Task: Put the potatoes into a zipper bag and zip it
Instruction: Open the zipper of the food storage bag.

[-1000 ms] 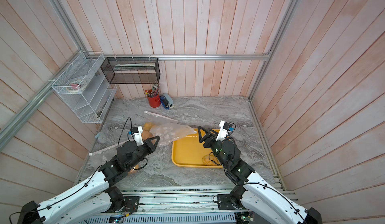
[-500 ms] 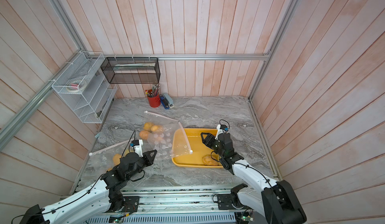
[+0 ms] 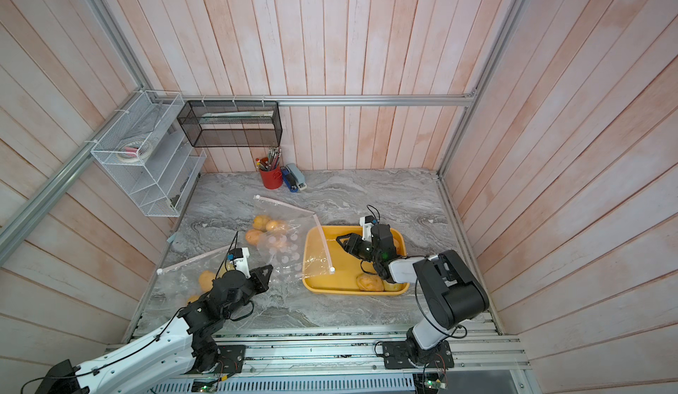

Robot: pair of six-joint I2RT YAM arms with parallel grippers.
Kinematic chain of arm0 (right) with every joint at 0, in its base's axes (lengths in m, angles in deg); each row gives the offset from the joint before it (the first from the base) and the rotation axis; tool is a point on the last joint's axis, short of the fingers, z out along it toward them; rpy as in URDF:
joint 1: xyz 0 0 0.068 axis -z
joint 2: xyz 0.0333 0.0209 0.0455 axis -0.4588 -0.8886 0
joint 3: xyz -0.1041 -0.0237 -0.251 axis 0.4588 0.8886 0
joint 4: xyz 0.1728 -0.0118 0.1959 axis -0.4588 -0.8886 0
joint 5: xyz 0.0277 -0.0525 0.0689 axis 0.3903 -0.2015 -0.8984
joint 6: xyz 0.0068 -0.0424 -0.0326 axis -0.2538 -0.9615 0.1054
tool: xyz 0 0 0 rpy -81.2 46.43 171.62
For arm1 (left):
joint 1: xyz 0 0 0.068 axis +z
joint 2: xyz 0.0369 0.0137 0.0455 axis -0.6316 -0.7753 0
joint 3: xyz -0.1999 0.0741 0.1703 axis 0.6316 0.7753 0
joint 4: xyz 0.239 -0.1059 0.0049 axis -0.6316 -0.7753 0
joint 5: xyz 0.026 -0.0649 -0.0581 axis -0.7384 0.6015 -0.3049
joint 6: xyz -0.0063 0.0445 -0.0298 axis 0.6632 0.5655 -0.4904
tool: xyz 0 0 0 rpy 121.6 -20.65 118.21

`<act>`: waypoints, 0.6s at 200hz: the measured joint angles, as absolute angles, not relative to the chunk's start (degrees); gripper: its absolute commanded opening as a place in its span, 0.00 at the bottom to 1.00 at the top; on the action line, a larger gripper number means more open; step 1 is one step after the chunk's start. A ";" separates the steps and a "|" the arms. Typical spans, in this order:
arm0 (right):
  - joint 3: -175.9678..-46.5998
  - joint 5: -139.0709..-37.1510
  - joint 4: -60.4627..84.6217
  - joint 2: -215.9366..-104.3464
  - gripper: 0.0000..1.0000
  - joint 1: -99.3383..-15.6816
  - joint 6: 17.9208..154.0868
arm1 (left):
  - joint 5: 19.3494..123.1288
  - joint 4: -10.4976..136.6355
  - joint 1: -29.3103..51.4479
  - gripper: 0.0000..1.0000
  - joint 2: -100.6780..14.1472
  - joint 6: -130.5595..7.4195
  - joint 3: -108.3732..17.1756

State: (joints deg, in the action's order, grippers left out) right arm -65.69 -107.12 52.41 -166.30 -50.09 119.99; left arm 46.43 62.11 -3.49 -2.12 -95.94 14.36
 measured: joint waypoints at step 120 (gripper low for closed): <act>-71.39 -118.44 64.10 -177.75 0.42 -51.84 122.46 | 46.28 62.11 -3.49 0.00 -2.14 -95.94 14.36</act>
State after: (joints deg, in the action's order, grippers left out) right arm -71.39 -118.44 64.10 -177.75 -51.84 122.46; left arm 46.28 62.11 -3.49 -2.14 -95.94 14.36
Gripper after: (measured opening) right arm 0.439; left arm 0.047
